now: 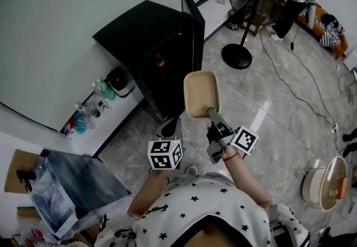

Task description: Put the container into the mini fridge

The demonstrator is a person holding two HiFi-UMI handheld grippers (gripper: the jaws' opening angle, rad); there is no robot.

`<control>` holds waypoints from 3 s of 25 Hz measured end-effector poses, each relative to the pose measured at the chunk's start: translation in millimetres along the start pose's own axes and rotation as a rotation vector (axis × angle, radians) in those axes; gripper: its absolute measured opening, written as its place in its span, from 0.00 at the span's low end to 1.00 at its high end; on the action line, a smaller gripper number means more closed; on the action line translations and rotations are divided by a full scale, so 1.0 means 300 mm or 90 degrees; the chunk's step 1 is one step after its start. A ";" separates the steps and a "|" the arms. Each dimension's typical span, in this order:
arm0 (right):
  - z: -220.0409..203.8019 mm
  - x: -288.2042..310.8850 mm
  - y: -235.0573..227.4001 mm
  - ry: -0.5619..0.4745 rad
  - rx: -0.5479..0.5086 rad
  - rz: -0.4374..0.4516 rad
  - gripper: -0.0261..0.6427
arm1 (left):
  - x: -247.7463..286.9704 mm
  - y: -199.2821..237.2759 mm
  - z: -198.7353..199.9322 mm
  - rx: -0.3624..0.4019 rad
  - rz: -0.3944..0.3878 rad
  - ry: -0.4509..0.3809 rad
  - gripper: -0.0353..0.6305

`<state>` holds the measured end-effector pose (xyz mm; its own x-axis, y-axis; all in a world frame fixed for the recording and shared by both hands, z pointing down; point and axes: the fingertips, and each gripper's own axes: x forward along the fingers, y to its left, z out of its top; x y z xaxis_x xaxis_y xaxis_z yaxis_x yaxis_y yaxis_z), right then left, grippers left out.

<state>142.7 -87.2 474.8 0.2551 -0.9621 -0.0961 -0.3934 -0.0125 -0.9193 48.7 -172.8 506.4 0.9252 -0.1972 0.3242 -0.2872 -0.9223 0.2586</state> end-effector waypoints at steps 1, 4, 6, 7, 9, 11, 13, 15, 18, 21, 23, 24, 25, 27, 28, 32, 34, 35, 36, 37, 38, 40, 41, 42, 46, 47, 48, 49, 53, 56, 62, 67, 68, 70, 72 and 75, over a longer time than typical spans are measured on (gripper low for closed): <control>0.001 0.016 -0.005 0.003 0.002 0.000 0.36 | 0.008 0.008 0.004 -0.001 0.002 0.001 0.07; 0.001 0.057 -0.017 0.012 0.014 0.001 0.36 | 0.029 0.028 0.015 -0.003 0.007 0.002 0.07; 0.000 0.086 -0.023 0.019 0.019 0.004 0.36 | 0.041 0.043 0.023 -0.005 0.012 0.001 0.07; 0.001 0.101 -0.028 0.022 0.021 0.004 0.36 | 0.048 0.052 0.025 -0.007 0.016 0.002 0.07; 0.004 0.131 -0.035 0.030 0.029 0.007 0.36 | 0.062 0.070 0.030 -0.010 0.025 0.002 0.07; 0.012 0.160 -0.044 0.040 0.029 0.011 0.36 | 0.076 0.083 0.035 -0.014 0.035 0.001 0.07; 0.027 0.192 -0.060 0.051 0.025 0.013 0.36 | 0.096 0.099 0.043 -0.017 0.047 -0.002 0.07; 0.043 0.235 -0.069 0.064 0.030 0.021 0.36 | 0.121 0.120 0.055 -0.021 0.063 -0.006 0.07; 0.062 0.302 -0.087 0.091 0.039 0.032 0.36 | 0.167 0.156 0.075 -0.033 0.092 -0.012 0.07; 0.090 0.367 -0.120 0.122 0.043 0.035 0.36 | 0.226 0.178 0.103 -0.045 0.116 -0.019 0.07; 0.109 0.409 -0.143 0.143 0.043 0.036 0.36 | 0.263 0.187 0.123 -0.049 0.129 -0.025 0.07; 0.117 0.431 -0.151 0.154 0.044 0.039 0.36 | 0.281 0.193 0.134 -0.052 0.136 -0.028 0.07; 0.125 0.454 -0.157 0.164 0.046 0.041 0.36 | 0.298 0.199 0.145 -0.054 0.143 -0.032 0.07; 0.139 0.498 -0.168 0.185 0.052 0.044 0.36 | 0.329 0.213 0.169 -0.060 0.159 -0.039 0.07; 0.145 0.518 -0.176 0.197 0.052 0.044 0.36 | 0.342 0.219 0.178 -0.064 0.167 -0.042 0.07; 0.155 0.592 -0.213 0.242 0.057 0.040 0.36 | 0.380 0.249 0.199 -0.080 0.205 -0.052 0.07; 0.153 0.628 -0.228 0.264 0.066 0.041 0.36 | 0.386 0.266 0.202 -0.090 0.227 -0.056 0.07; 0.152 0.644 -0.234 0.274 0.069 0.042 0.36 | 0.387 0.274 0.203 -0.095 0.238 -0.059 0.07; 0.152 0.660 -0.240 0.283 0.072 0.042 0.36 | 0.389 0.282 0.204 -0.100 0.248 -0.061 0.07; 0.152 0.675 -0.245 0.291 0.075 0.042 0.36 | 0.392 0.289 0.206 -0.103 0.256 -0.062 0.07; 0.151 0.690 -0.249 0.298 0.078 0.043 0.36 | 0.394 0.297 0.208 -0.106 0.264 -0.063 0.07; 0.145 0.720 -0.258 0.312 0.081 0.047 0.36 | 0.394 0.315 0.209 -0.112 0.282 -0.066 0.07; 0.139 0.734 -0.264 0.319 0.082 0.047 0.36 | 0.392 0.324 0.210 -0.115 0.291 -0.068 0.07; 0.134 0.747 -0.270 0.327 0.084 0.046 0.36 | 0.391 0.332 0.209 -0.118 0.300 -0.070 0.07; 0.116 0.794 -0.282 0.351 0.103 0.052 0.36 | 0.381 0.358 0.210 -0.129 0.332 -0.080 0.07; 0.111 0.805 -0.286 0.356 0.105 0.052 0.36 | 0.378 0.365 0.211 -0.131 0.340 -0.082 0.07; 0.106 0.816 -0.289 0.362 0.107 0.052 0.36 | 0.375 0.372 0.211 -0.134 0.347 -0.084 0.07; 0.101 0.826 -0.292 0.368 0.109 0.052 0.36 | 0.371 0.378 0.212 -0.137 0.355 -0.087 0.07; 0.082 0.861 -0.306 0.391 0.113 0.052 0.36 | 0.362 0.400 0.212 -0.150 0.381 -0.093 0.07; 0.059 0.882 -0.310 0.408 0.121 0.055 0.36 | 0.349 0.416 0.205 -0.157 0.402 -0.097 0.07; 0.030 0.899 -0.332 0.438 0.133 0.053 0.36 | 0.334 0.426 0.188 -0.171 0.436 -0.104 0.07; 0.015 0.909 -0.362 0.451 0.153 0.042 0.36 | 0.328 0.429 0.181 -0.177 0.456 -0.109 0.07; 0.011 0.911 -0.368 0.452 0.158 0.039 0.36 | 0.326 0.431 0.178 -0.178 0.460 -0.109 0.07; 0.006 0.915 -0.377 0.456 0.164 0.035 0.36 | 0.323 0.433 0.174 -0.181 0.467 -0.109 0.07; 0.002 0.919 -0.383 0.461 0.167 0.034 0.36 | 0.320 0.435 0.171 -0.184 0.474 -0.109 0.07; -0.005 0.922 -0.390 0.466 0.178 0.035 0.36 | 0.317 0.436 0.163 -0.189 0.481 -0.108 0.07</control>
<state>258.1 -352.3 556.4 -0.4436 -0.8953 0.0416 -0.1263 0.0165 -0.9919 111.3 -328.6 526.6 0.4745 -0.7978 0.3720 -0.8781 -0.3996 0.2632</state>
